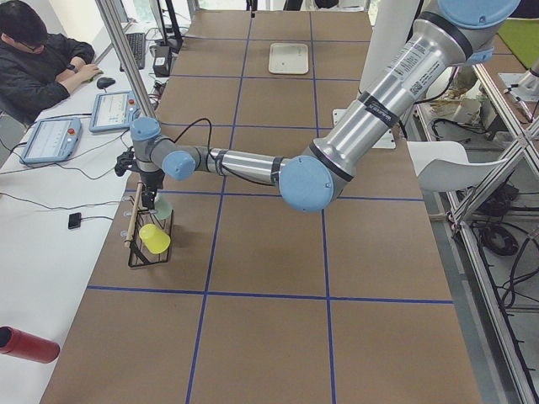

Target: Left arm grabs green cup and hands to right arm on tray

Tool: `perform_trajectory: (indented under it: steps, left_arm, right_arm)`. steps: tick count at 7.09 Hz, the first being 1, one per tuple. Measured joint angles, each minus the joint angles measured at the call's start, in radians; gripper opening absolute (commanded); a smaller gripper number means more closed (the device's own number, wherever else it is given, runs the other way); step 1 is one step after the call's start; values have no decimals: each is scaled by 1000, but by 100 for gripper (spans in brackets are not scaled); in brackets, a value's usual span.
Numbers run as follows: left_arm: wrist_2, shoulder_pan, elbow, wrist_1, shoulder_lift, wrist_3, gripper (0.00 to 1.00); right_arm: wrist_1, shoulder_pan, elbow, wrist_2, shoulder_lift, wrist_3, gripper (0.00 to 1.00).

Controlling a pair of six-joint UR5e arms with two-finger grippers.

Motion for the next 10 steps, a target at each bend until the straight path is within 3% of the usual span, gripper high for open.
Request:
perform_trajectory:
  steps: [1, 4, 10]
  left_arm:
    - [0, 0, 1, 0, 0, 0, 98]
    - [0, 0, 4, 1, 0, 3, 83]
    - [0, 0, 1, 3, 3, 13, 80]
  right_arm:
    - [-1, 0, 1, 0, 0, 0, 100]
    - [-1, 0, 2, 0, 0, 0, 100]
    - [0, -3, 7, 1, 0, 29, 100]
